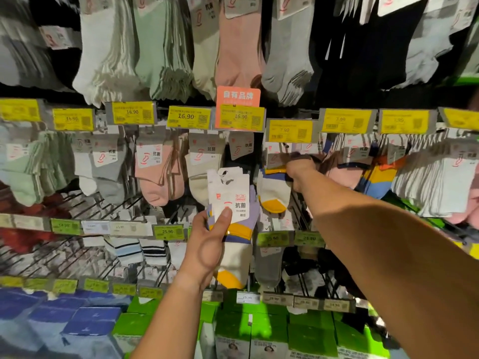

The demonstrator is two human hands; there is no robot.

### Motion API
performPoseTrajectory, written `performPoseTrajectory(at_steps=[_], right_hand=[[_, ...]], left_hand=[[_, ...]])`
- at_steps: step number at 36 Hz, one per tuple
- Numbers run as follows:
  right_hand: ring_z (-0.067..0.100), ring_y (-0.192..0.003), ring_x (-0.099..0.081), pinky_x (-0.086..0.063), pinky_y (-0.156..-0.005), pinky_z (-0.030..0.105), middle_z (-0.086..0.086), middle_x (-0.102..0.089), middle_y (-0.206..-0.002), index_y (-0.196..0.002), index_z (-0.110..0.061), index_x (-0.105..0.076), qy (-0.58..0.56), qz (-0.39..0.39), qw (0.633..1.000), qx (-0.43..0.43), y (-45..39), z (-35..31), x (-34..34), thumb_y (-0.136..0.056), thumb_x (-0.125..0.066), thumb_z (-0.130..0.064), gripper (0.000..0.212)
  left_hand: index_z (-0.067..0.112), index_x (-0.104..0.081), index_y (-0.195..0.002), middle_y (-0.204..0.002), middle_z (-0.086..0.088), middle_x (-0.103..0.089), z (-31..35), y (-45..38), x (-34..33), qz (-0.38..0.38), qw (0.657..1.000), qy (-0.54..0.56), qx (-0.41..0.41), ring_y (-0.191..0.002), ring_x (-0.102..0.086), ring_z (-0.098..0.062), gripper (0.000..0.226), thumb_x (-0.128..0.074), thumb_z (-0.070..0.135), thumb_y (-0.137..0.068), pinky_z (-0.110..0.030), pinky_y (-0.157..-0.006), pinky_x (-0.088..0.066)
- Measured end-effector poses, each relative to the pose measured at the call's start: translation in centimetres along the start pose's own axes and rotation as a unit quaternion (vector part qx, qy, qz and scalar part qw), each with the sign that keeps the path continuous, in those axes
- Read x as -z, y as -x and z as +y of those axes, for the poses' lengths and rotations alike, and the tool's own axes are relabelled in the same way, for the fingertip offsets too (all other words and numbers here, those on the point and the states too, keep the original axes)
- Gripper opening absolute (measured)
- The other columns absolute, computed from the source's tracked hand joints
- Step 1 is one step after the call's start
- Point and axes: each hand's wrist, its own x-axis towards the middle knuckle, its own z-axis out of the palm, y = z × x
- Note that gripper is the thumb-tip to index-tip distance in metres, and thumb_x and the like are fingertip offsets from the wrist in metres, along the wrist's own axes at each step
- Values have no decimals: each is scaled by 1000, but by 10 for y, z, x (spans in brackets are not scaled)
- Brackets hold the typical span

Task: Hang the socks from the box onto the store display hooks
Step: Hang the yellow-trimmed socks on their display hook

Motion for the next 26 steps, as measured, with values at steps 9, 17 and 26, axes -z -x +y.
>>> performPoseTrajectory(at_steps=[9, 17, 26], right_hand=[[22, -85, -58, -41, -75, 29, 1, -61, -86, -98, -16, -59, -84, 73, 980, 166, 93, 53, 5, -96, -57, -35, 20], [15, -92, -64, -51, -78, 33, -15, -64, -104, -103, -43, -43, -108, 16, 987, 120, 178, 108, -32, -87, -61, -55, 27], [-1, -87, -61, -42, -65, 9, -11, -66, -99, -112, -20, -56, -160, 79, 979, 99, 172, 121, -13, -86, -73, -39, 37]], left_hand=[[13, -54, -128, -119, -5, -74, 2, 5, -15, -12, 1000, 14, 13, -111, -71, -23, 35, -65, 24, -97, -48, -106, -50], [32, -53, -111, -118, -10, -71, -13, 18, -52, -11, 999, 32, 39, -109, -69, -25, 33, -74, 43, -89, -42, -96, -56], [18, -55, -114, -115, -10, -73, -17, 21, -63, -7, 996, 67, 64, -102, -71, -22, 28, -55, 41, -100, -36, -82, -58]])
